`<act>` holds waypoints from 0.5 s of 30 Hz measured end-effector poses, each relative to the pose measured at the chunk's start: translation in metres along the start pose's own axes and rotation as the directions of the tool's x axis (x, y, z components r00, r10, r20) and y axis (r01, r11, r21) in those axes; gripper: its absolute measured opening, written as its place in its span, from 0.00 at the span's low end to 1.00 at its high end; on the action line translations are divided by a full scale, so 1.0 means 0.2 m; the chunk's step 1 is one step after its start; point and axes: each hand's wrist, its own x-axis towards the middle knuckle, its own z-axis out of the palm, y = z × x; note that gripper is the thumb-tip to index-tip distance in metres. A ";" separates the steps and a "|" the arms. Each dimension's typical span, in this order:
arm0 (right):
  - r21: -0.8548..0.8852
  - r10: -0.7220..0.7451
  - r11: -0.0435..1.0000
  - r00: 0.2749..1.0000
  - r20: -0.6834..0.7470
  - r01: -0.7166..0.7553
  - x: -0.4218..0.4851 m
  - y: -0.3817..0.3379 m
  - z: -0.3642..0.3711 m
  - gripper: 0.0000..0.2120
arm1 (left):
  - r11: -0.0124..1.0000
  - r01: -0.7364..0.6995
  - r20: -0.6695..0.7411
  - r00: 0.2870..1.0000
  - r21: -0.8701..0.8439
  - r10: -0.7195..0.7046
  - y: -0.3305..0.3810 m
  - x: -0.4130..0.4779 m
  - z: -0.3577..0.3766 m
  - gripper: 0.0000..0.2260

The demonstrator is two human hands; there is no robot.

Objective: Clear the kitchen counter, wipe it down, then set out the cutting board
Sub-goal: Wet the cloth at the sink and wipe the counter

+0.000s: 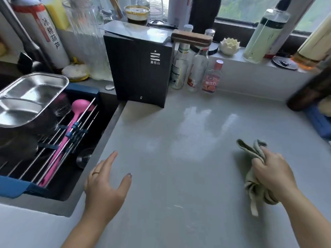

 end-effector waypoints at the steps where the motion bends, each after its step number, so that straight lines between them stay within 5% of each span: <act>1: -0.052 0.088 0.995 0.996 0.010 -0.087 -0.01 0.04 0.01 0.04 | 1.000 -0.002 0.008 1.000 0.000 0.002 0.00 -0.01 0.01 0.32; 3: -0.132 0.181 0.976 0.982 0.052 -0.173 -0.05 0.01 0.10 0.13 | 1.000 -0.019 0.017 1.000 0.010 0.019 0.01 -0.04 0.03 0.32; 6: -0.110 0.044 0.994 0.991 0.128 -0.030 -0.17 -0.26 0.26 0.18 | 0.999 -0.039 0.021 0.999 0.036 0.038 0.03 -0.09 0.06 0.31; 10: 0.125 -0.257 0.965 0.927 0.274 0.231 -0.37 -0.58 0.40 0.19 | 0.995 -0.073 0.011 0.997 0.075 0.072 0.08 -0.22 0.11 0.31; 15: 0.514 -0.177 0.853 0.977 0.122 0.090 -0.41 -0.24 0.13 0.17 | 0.981 -0.138 0.070 0.989 0.135 0.129 0.11 -0.40 0.15 0.30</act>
